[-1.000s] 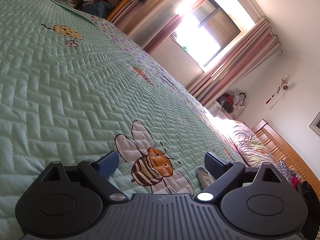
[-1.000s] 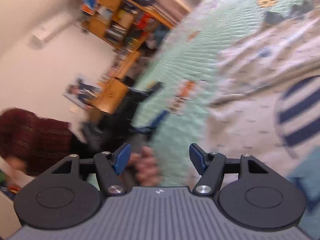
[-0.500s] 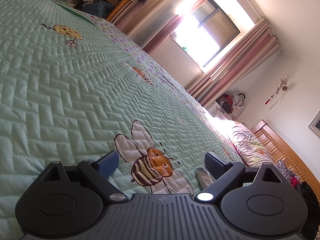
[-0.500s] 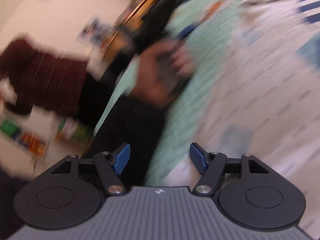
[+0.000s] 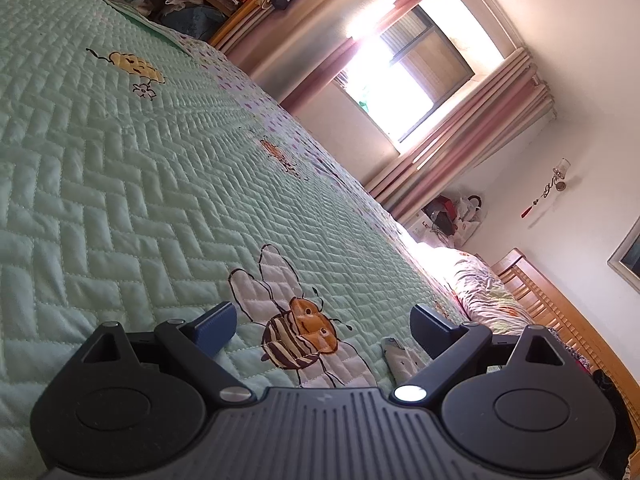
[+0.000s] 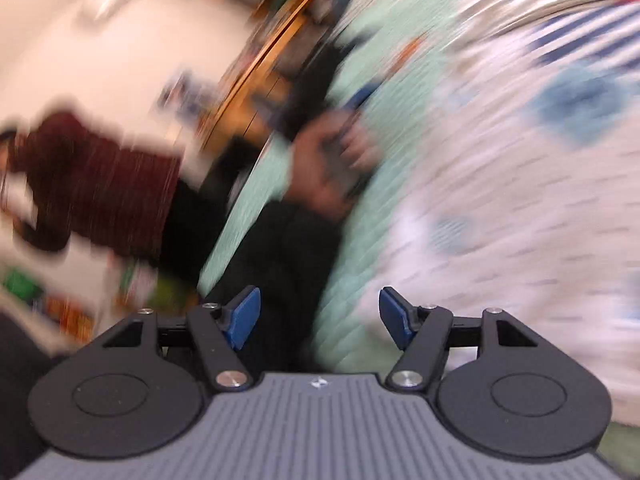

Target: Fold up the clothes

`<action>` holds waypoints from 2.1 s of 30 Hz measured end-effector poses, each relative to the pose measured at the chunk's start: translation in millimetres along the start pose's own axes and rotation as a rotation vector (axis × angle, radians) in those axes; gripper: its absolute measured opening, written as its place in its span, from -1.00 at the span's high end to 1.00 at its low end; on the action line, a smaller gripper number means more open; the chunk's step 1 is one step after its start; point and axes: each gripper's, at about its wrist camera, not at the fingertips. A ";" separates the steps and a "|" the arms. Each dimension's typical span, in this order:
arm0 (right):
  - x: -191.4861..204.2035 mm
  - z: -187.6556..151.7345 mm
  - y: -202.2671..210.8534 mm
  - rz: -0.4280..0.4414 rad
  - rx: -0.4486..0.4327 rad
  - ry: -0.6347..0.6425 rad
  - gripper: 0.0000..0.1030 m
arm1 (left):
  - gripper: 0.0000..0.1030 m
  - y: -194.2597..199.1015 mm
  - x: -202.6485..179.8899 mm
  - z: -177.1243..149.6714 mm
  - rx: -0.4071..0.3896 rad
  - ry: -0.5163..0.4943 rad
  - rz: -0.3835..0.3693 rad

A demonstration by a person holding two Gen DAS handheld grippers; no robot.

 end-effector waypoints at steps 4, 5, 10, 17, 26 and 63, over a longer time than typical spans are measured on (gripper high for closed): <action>-22.3 -1.4 92.1 -0.131 -0.216 -0.096 -0.32 | -0.84 48.2 -11.5 -16.7 0.037 -0.056 0.021; -28.4 -4.6 114.7 -0.155 -0.265 -0.118 -0.35 | -0.84 67.6 -17.0 -24.7 0.053 -0.093 0.027; -61.0 -15.2 215.0 -0.317 -0.497 -0.231 -0.40 | -0.91 160.1 -43.3 -71.7 0.152 -0.247 0.069; -112.1 -38.5 245.9 -0.151 -0.586 -0.342 -0.42 | -0.93 234.6 -65.1 -115.8 0.222 -0.286 0.081; -93.1 -31.1 163.1 -0.109 -0.255 -0.243 -0.44 | -0.94 251.5 -111.9 -125.7 0.210 -0.354 0.111; -103.6 -52.5 265.7 -0.117 -0.522 -0.367 -0.46 | -0.98 218.5 -97.4 -150.1 0.398 -0.246 0.070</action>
Point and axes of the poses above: each gripper's, at about its wrist camera, not at the fingertips, and y roughly against the way its jaws point, x to its left, z to its top, and after that the axes turned 5 degrees about z, right-handed
